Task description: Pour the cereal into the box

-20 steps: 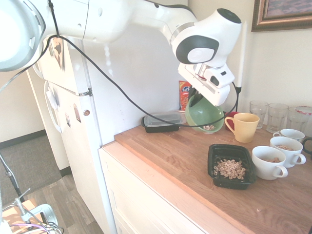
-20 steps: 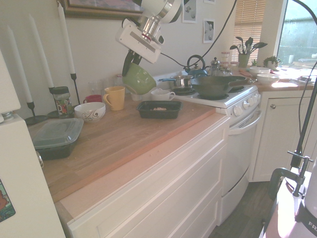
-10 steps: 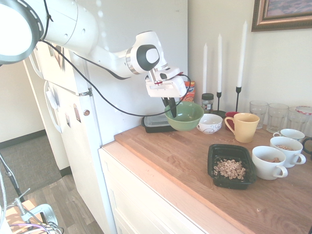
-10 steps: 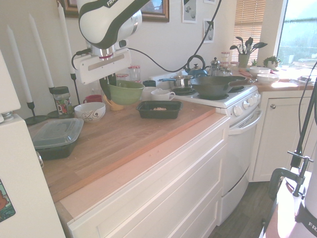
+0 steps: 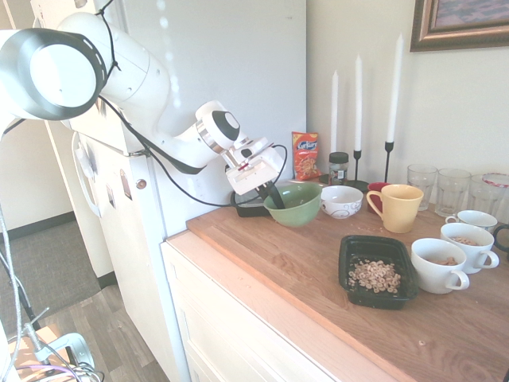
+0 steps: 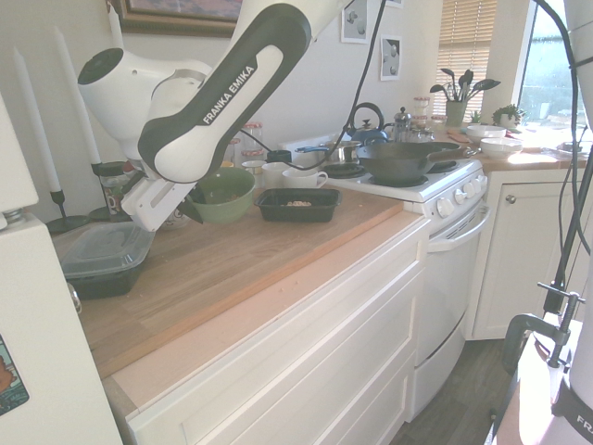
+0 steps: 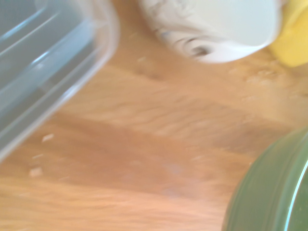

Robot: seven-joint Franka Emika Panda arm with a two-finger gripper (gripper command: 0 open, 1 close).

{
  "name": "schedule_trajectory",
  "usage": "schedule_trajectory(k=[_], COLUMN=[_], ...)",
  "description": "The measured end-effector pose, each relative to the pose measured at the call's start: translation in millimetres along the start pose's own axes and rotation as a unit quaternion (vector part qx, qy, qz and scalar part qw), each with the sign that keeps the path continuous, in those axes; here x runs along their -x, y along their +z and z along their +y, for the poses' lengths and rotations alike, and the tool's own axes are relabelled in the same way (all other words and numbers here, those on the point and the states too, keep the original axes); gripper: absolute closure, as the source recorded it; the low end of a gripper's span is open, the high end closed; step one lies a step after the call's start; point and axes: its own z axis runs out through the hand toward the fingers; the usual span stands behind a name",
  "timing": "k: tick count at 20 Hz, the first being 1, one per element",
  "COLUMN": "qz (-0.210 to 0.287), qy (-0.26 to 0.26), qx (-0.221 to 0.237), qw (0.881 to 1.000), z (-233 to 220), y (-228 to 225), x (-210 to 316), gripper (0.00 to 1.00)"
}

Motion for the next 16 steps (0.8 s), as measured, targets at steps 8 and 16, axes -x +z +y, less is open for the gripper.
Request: schedule_trajectory(k=[8, 16], qz=[-0.044, -0.058], qy=[0.016, 0.013], qx=[-0.023, -0.024], qw=[0.999, 0.998], z=[-18, -23], y=[14, 26], x=[19, 22], gripper=[1.0, 0.0])
